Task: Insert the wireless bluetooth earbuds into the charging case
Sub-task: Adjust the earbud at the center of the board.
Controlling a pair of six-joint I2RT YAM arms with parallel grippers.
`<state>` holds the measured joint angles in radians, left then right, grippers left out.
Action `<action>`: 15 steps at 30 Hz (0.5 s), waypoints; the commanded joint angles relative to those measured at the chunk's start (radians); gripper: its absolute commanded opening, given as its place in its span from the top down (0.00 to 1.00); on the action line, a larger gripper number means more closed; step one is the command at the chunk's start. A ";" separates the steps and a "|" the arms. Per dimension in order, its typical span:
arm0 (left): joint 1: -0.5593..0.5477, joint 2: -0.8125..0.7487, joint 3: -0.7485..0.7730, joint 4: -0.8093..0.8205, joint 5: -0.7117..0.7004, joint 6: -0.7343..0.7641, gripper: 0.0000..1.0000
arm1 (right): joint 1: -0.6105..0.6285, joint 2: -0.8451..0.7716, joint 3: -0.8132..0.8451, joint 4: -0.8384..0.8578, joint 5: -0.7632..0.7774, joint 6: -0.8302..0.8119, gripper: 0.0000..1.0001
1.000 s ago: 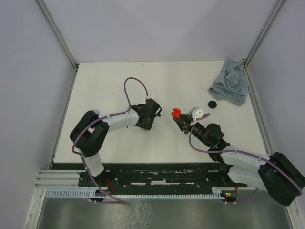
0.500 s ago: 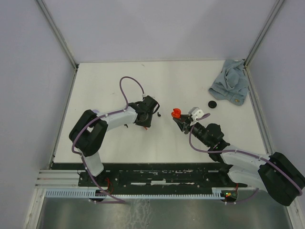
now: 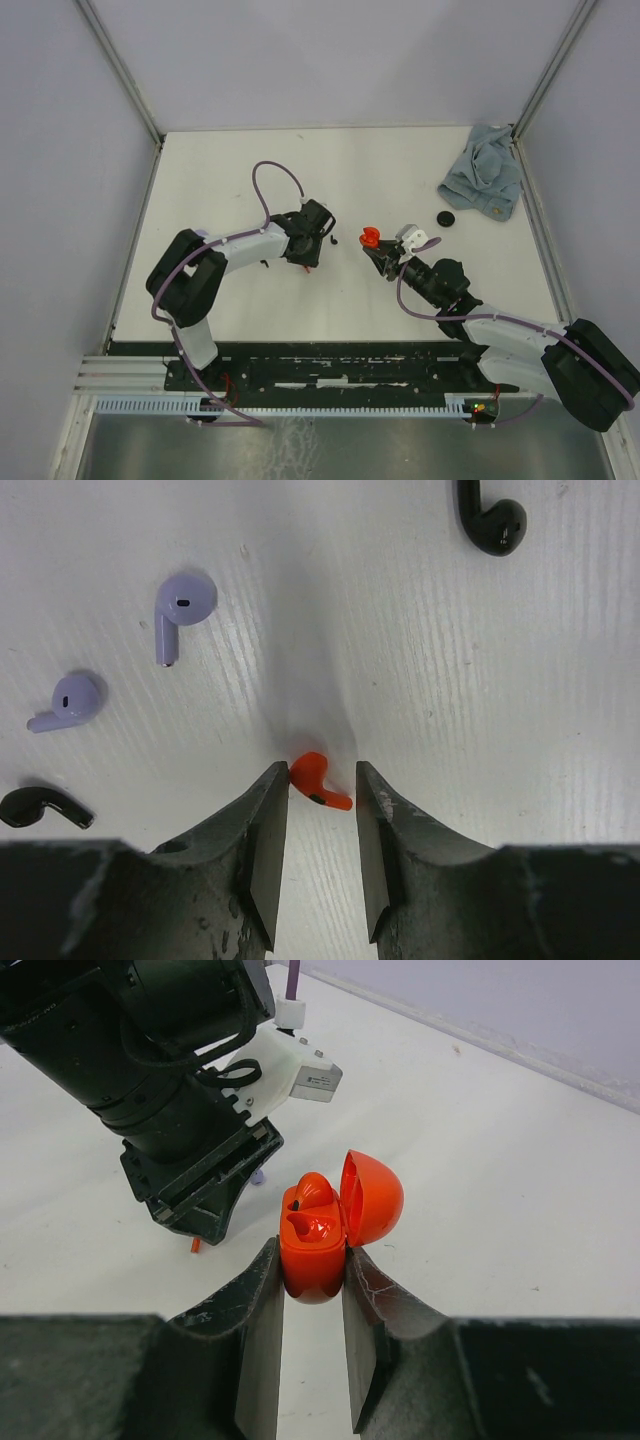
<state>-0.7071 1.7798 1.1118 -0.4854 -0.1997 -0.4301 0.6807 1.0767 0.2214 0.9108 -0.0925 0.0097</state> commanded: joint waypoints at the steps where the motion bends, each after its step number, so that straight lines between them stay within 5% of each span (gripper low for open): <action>1: 0.000 0.008 0.045 0.013 0.028 -0.016 0.60 | 0.003 -0.009 0.022 0.033 0.007 -0.008 0.97; 15: -0.007 -0.034 0.036 -0.010 -0.027 -0.034 0.58 | 0.003 -0.010 0.024 0.031 0.008 -0.008 0.97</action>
<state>-0.7094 1.7813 1.1194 -0.4847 -0.1642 -0.4297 0.6807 1.0763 0.2214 0.9100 -0.0925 0.0097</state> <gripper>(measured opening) 0.409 0.327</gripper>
